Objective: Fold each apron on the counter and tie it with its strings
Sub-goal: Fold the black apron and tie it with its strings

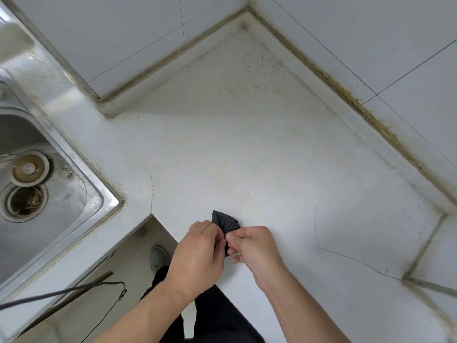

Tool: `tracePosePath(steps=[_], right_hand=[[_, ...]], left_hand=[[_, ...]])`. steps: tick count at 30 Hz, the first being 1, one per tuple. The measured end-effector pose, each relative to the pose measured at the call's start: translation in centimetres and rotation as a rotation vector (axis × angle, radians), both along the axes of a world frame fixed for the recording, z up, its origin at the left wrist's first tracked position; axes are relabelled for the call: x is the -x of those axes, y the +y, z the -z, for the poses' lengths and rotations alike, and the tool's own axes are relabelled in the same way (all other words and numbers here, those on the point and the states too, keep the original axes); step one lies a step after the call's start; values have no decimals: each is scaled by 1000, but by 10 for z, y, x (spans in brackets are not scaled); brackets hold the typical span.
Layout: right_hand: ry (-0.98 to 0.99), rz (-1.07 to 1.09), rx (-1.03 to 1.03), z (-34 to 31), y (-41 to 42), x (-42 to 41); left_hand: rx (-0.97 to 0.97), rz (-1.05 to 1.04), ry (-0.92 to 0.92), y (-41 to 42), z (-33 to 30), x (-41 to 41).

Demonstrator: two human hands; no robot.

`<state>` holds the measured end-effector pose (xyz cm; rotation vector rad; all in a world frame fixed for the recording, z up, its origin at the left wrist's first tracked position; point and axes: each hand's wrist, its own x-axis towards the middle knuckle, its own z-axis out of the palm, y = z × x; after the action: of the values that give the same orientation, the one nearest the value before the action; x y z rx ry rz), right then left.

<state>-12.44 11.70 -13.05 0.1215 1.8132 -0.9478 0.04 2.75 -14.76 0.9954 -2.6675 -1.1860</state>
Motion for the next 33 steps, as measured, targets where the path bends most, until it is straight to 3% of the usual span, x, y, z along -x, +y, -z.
tracePosePath(steps=[24,33], right_hand=[[433,-284,-56,8,12,-6],[423,-160,-68,21,10,-22]], left_hand=[[-60,279,-119,-34,-4,-2],[-179,179,-150,-33,-4,-2]])
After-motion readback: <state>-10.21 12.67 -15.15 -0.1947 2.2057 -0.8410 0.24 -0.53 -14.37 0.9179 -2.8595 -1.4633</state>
